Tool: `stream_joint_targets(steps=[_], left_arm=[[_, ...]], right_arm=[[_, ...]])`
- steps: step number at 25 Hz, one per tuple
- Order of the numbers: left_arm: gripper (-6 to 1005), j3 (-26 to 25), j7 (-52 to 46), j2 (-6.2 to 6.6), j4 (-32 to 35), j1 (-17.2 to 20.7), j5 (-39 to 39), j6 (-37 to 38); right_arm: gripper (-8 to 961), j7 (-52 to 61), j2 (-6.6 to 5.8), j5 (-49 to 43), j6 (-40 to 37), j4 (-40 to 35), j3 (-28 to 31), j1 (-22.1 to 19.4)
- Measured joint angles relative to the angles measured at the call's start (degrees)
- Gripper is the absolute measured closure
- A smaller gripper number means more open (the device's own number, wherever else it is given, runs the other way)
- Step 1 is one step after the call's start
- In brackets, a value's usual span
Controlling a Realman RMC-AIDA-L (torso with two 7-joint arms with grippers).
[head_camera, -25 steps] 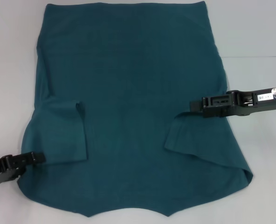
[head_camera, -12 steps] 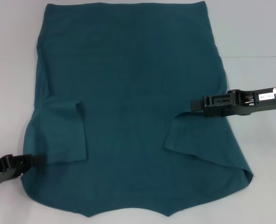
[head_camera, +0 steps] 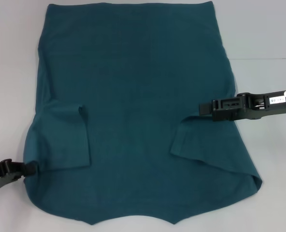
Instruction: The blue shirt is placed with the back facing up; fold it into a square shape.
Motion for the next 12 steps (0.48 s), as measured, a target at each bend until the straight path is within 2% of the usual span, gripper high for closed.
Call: stream_joint_targets(steps=[7, 9, 12], left_arm=[[953, -0.28, -0.1, 0.0, -0.01, 0.0, -0.17, -0.15], [976, -0.56, -0.11, 0.2, -0.01, 0.02, -0.42, 0.69], [1000, -1.64, -0.04, 0.64, -0.01, -0.27, -0.77, 2.93]], right_arm=[[169, 0.0, -0.04, -0.13, -0.14, 0.03, -0.19, -0.04], [170, -0.23, -0.3, -0.21, -0.78, 0.08, -0.42, -0.11], [173, -1.35, -1.32, -0.48, -3.39, 0.12, -0.61, -0.58]])
